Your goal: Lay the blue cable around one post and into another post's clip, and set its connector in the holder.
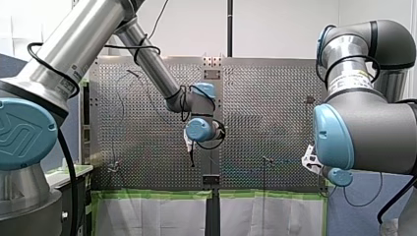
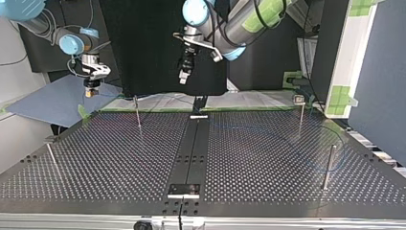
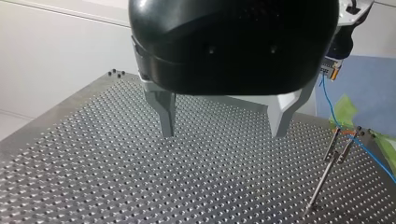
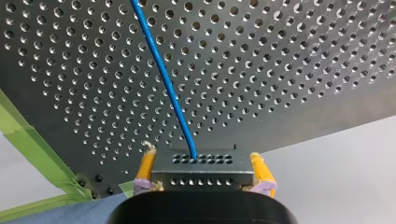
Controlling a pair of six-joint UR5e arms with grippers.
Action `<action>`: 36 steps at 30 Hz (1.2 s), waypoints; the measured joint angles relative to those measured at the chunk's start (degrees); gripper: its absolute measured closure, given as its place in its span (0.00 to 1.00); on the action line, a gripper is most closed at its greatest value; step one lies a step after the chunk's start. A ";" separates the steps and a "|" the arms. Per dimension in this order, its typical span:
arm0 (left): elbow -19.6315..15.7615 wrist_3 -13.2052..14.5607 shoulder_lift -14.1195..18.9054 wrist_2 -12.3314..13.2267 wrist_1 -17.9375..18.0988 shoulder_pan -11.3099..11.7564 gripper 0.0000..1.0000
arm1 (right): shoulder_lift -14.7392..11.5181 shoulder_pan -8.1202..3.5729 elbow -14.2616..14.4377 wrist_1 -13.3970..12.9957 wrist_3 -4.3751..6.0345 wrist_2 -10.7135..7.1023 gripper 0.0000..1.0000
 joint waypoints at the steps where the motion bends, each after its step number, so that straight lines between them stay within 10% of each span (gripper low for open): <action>1: -0.47 0.03 0.48 -0.01 0.01 0.02 0.02 | 0.01 0.00 -0.01 -0.01 -0.01 -0.01 1.00; 36: -18.35 -0.08 18.36 0.33 4.63 2.35 0.02 | 0.10 0.46 -0.01 -0.30 0.12 -0.13 1.00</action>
